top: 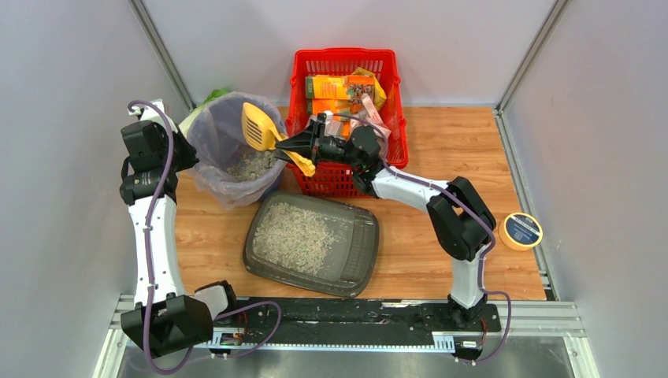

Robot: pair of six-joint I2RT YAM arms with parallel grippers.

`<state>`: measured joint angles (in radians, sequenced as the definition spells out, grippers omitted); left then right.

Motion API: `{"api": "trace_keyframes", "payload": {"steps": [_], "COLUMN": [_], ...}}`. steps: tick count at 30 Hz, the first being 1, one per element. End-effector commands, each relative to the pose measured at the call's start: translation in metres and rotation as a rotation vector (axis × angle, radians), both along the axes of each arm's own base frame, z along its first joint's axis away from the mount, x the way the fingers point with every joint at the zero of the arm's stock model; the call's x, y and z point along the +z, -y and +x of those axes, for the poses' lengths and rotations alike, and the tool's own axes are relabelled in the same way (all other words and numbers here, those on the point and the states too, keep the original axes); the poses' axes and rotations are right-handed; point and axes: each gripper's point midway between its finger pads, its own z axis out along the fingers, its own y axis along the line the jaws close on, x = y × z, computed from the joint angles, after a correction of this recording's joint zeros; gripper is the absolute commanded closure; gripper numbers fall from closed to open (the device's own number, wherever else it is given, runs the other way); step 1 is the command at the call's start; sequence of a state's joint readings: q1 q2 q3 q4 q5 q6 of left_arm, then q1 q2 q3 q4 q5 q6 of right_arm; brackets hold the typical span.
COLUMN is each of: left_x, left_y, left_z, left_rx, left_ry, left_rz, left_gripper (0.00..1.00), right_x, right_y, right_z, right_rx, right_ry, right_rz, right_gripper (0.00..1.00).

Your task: Clean the litter box

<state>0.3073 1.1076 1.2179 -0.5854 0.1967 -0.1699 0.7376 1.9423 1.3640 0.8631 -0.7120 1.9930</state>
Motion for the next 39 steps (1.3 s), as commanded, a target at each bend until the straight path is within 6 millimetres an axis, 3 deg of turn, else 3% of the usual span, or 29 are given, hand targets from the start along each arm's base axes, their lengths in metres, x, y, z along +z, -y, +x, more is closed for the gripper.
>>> {"api": "trace_keyframes", "payload": {"steps": [1, 6, 12, 17, 24, 26, 29, 32, 33, 35, 36, 39], "left_x": [-0.015, -0.015, -0.015, -0.015, -0.017, -0.017, -0.019, -0.02, -0.019, -0.02, -0.02, -0.02], "left_y": [0.028, 0.027, 0.028, 0.028, 0.025, 0.024, 0.022, 0.023, 0.023, 0.023, 0.022, 0.022], "left_z": [-0.011, -0.011, -0.011, -0.011, -0.01, -0.01, -0.01, -0.009, -0.008, -0.008, -0.008, -0.008], "left_rx": [-0.107, -0.105, -0.105, -0.105, -0.092, -0.084, -0.075, -0.079, -0.08, -0.076, -0.076, -0.072], "left_ry": [-0.058, -0.057, -0.057, -0.055, -0.06, -0.063, -0.067, -0.066, -0.066, -0.066, -0.067, -0.065], "left_rz": [-0.058, -0.057, -0.058, -0.06, -0.056, -0.053, -0.05, -0.057, -0.057, -0.058, -0.055, -0.055], "left_gripper": [1.0, 1.0, 1.0, 1.0, 1.0, 1.0, 1.0, 1.0, 1.0, 1.0, 1.0, 1.0], "right_x": [-0.019, 0.004, 0.009, 0.033, 0.048, 0.044, 0.022, -0.015, -0.007, -0.032, -0.03, -0.047], "right_y": [-0.003, -0.005, -0.006, -0.004, 0.013, 0.021, 0.045, 0.086, 0.1, 0.122, 0.133, 0.157], "right_z": [0.006, 0.002, -0.003, -0.018, -0.045, -0.048, -0.047, -0.047, -0.054, -0.056, -0.061, -0.067], "right_rx": [-0.023, 0.005, 0.013, 0.019, 0.038, 0.021, -0.051, -0.102, -0.128, -0.122, -0.134, -0.087], "right_ry": [-0.123, -0.048, 0.032, 0.28, 0.561, 0.625, 0.812, 0.944, 0.998, 1.078, 1.119, 1.215], "right_rz": [-0.017, 0.003, 0.002, -0.012, -0.135, -0.195, -0.414, -0.685, -0.704, -0.816, -0.837, -0.947], "right_gripper": [1.0, 1.0, 1.0, 1.0, 1.0, 1.0, 1.0, 1.0, 1.0, 1.0, 1.0, 1.0]}}
